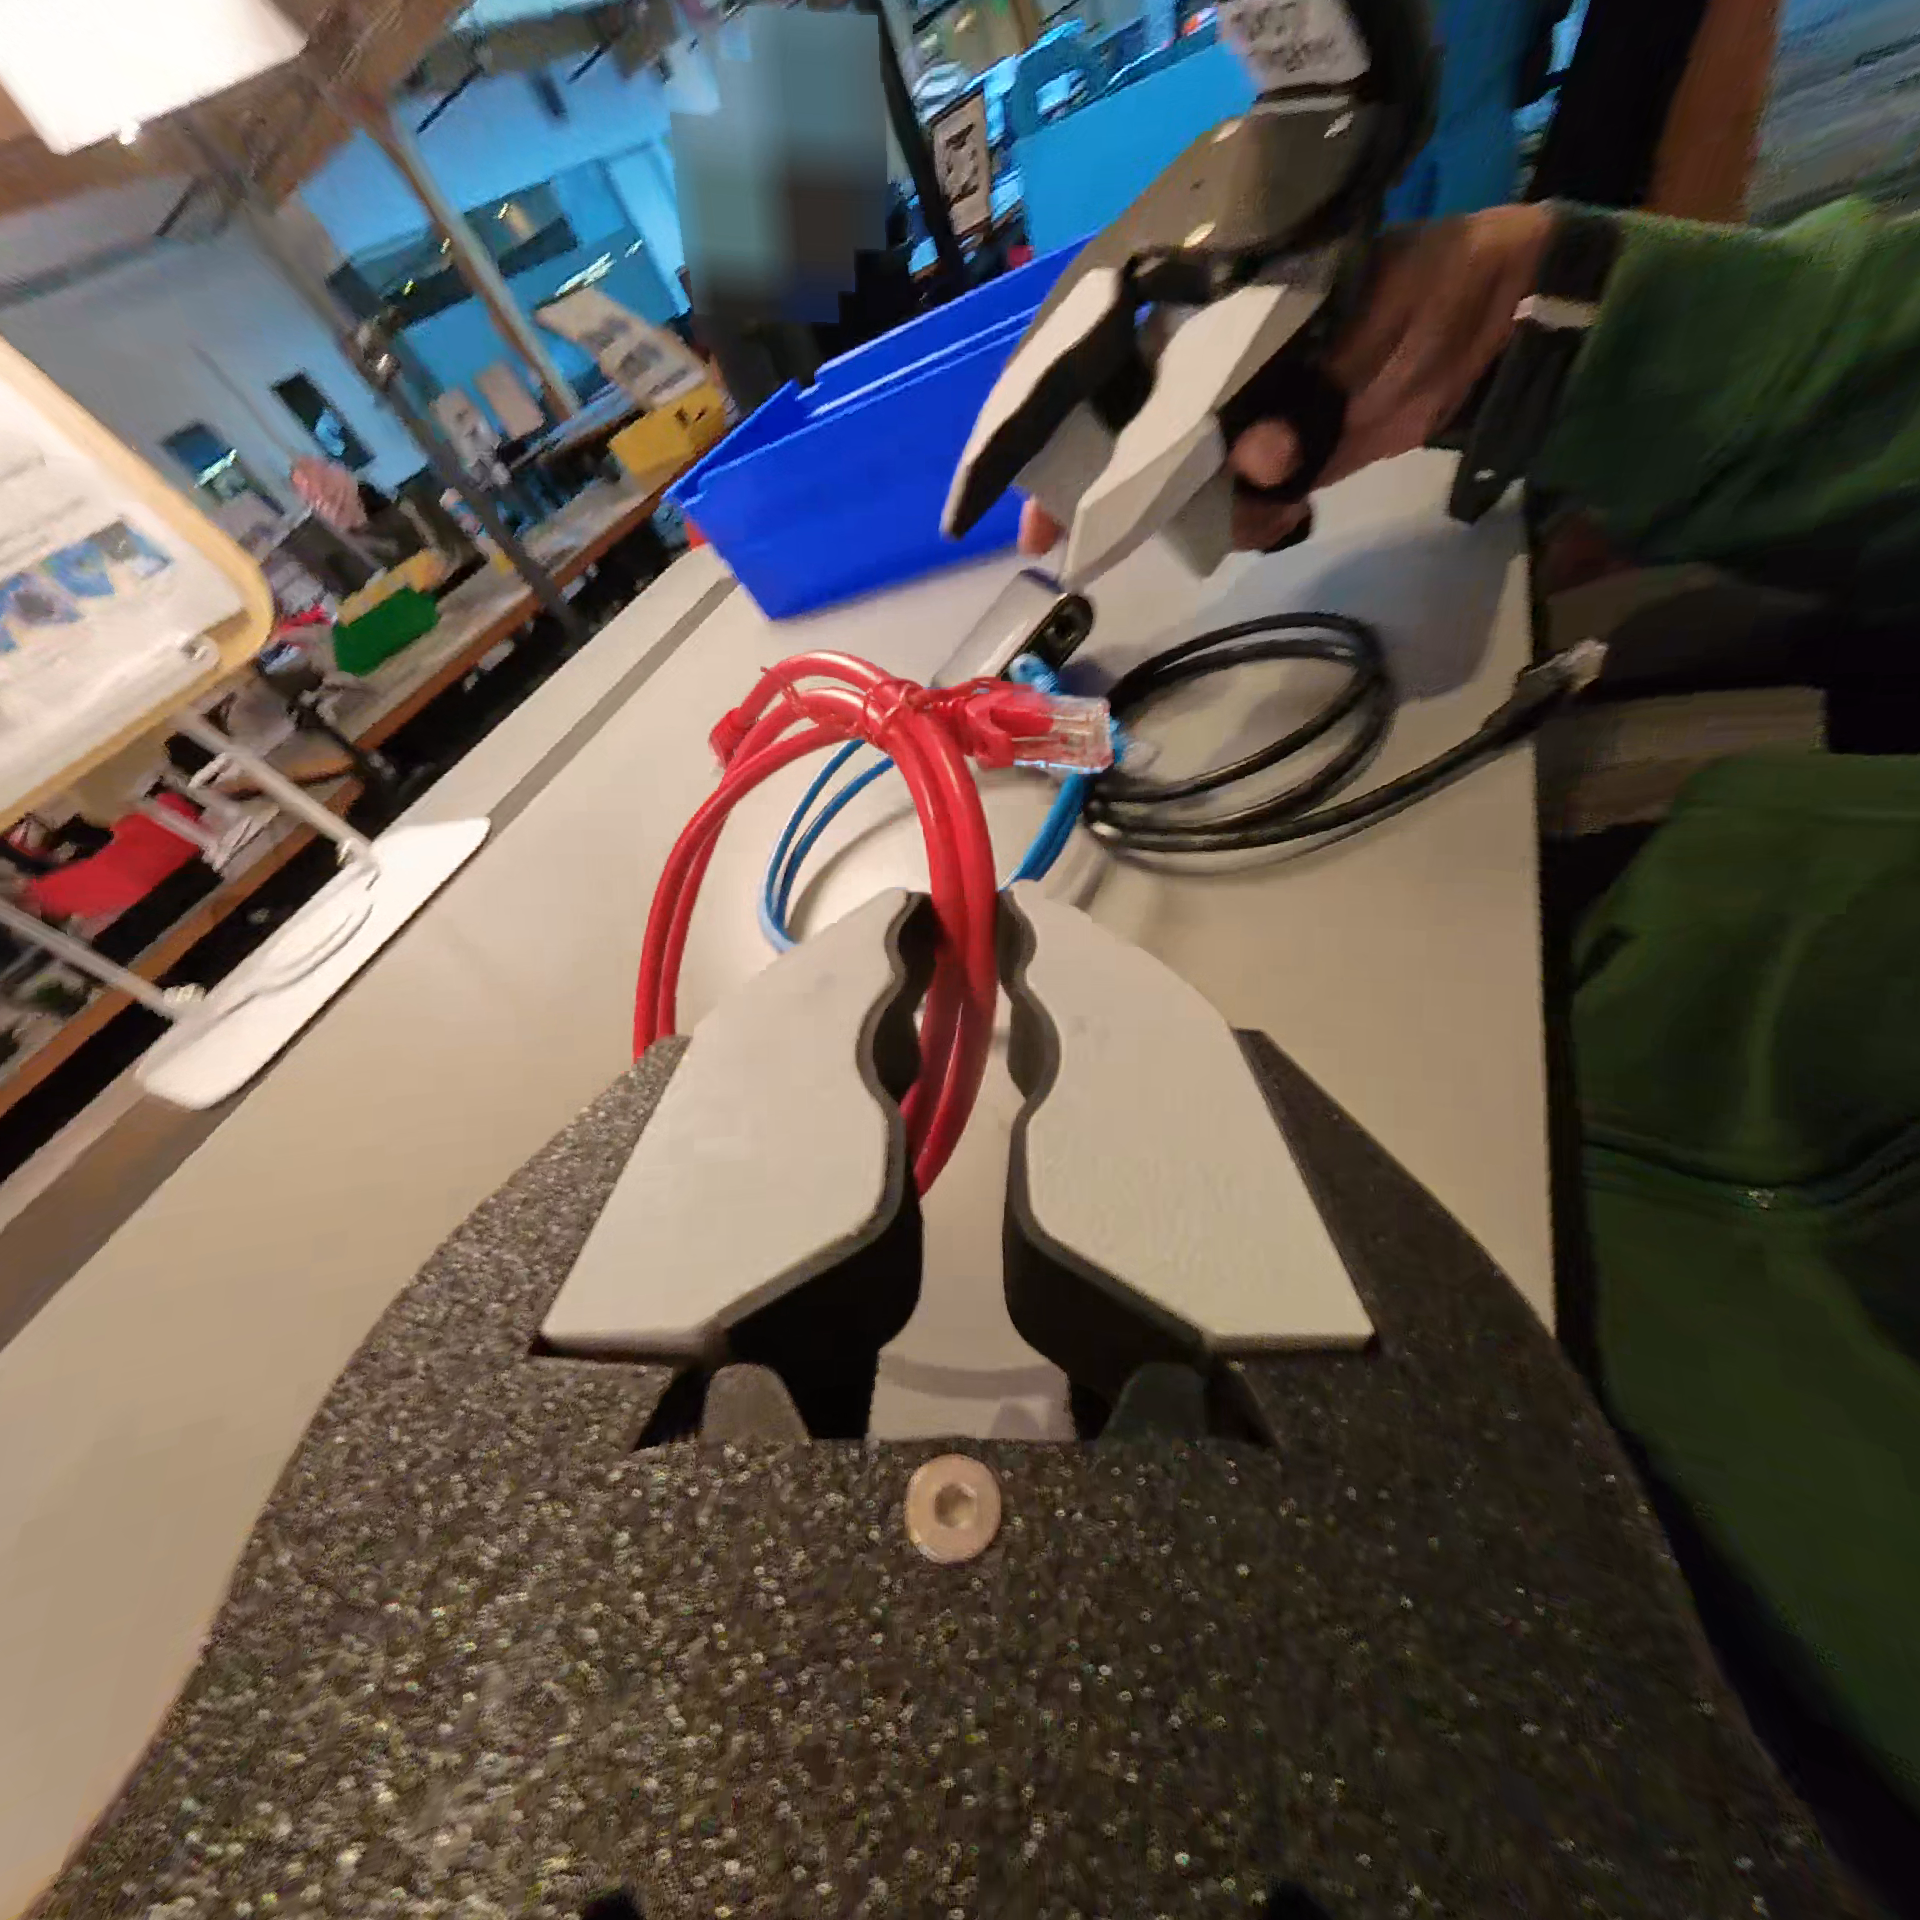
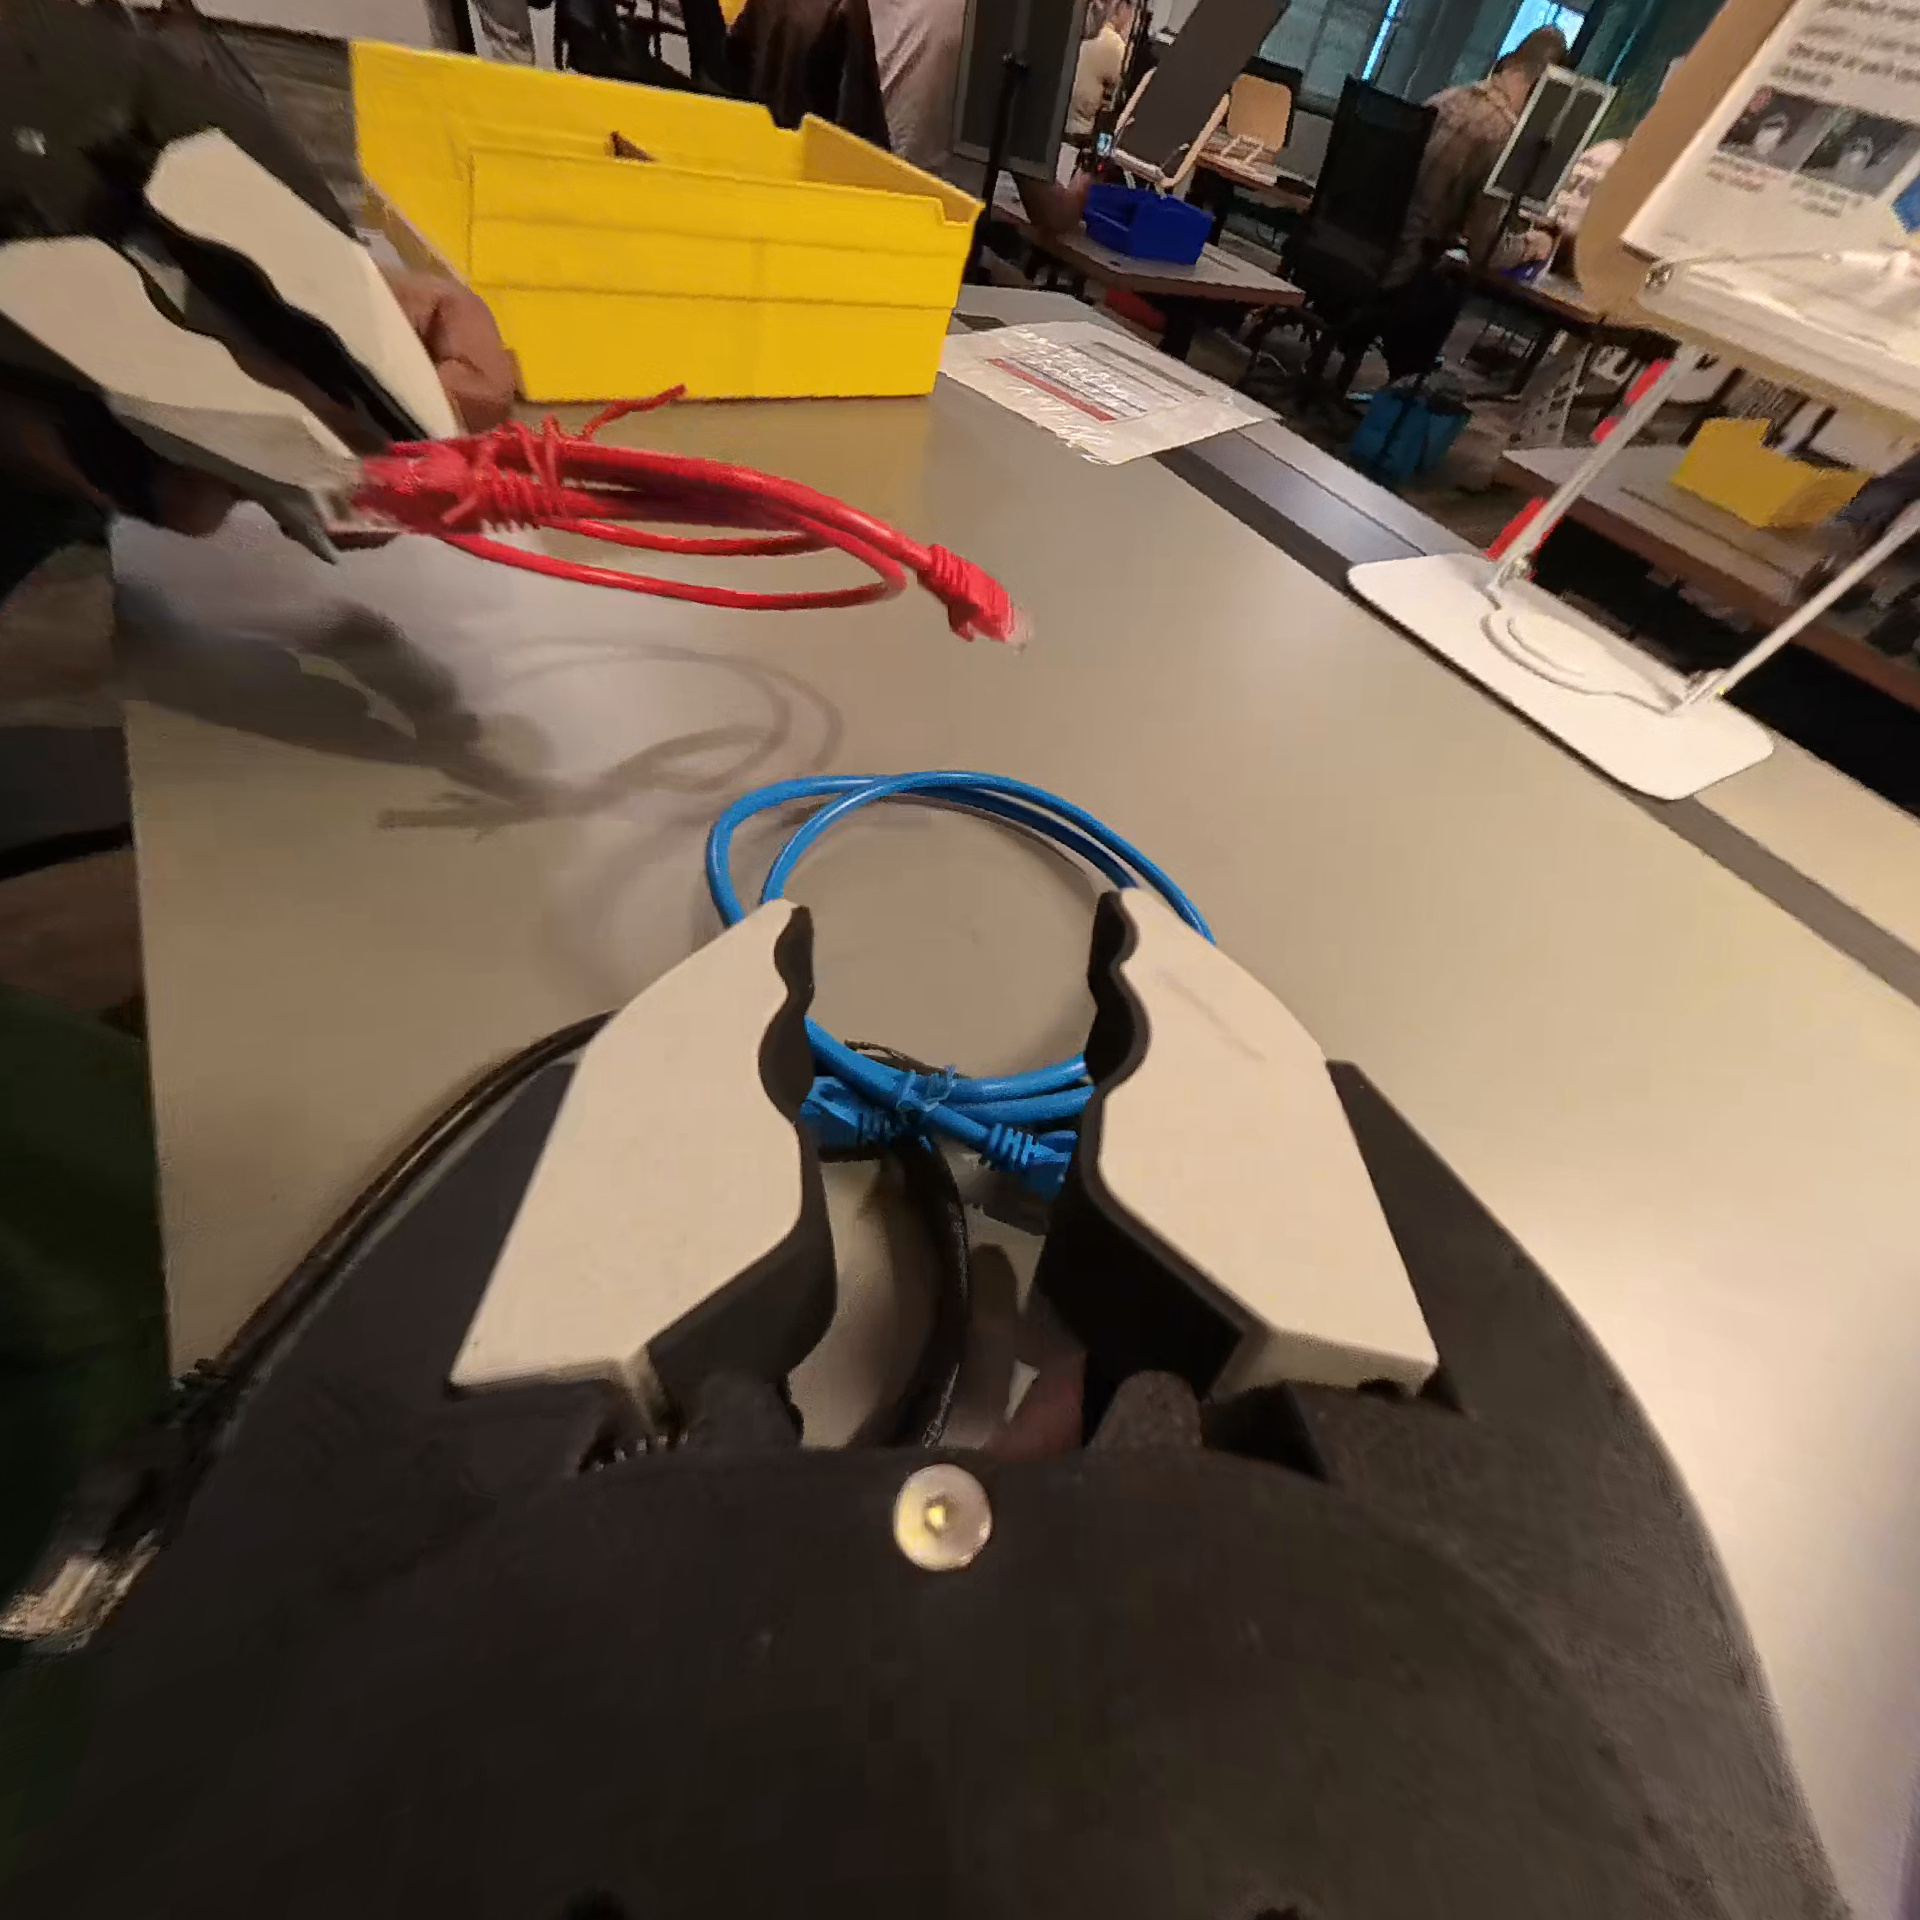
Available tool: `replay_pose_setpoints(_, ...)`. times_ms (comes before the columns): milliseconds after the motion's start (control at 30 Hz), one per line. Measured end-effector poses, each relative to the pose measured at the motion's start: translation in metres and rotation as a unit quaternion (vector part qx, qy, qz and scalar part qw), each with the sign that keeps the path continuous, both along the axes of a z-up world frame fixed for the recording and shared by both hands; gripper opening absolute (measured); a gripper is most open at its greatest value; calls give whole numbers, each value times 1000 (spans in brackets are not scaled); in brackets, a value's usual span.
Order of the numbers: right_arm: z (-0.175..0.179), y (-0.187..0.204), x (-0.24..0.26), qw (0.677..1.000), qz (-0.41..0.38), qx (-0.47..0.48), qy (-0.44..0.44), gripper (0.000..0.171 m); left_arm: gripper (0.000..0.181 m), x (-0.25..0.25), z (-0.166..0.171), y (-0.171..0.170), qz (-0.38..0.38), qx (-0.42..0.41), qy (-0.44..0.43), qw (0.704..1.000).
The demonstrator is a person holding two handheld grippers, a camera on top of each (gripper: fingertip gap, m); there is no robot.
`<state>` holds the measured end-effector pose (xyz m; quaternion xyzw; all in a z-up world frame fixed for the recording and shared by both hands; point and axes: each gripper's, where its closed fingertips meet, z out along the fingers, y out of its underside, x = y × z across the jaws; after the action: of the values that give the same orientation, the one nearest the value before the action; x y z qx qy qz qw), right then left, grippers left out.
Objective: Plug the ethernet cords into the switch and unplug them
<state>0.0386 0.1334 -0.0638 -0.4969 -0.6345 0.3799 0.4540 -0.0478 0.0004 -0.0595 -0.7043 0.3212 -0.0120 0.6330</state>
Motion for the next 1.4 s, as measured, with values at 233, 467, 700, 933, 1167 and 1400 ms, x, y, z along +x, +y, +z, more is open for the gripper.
replay_pose_setpoints(233,7,-12,-2,993,12,118,22,61,12,49,9,0,-96,10,-51,994)
replay_pose_setpoints(467,6,-11,-1,986,14,164,30,54,12,74,25,-8,-155,16,-99,983)
replay_pose_setpoints(700,23,-19,10,982,39,172,69,16,12,74,35,-10,-153,1,-151,977)
replay_pose_setpoints(933,36,-33,26,997,66,21,23,15,36,50,52,-6,-68,15,-160,985)
replay_pose_setpoints(1167,31,-56,29,993,74,-79,-47,15,39,46,82,-16,19,72,-67,995)
replay_pose_setpoints(1400,5,-66,30,983,77,-105,-127,15,37,55,113,-28,57,122,-43,990)
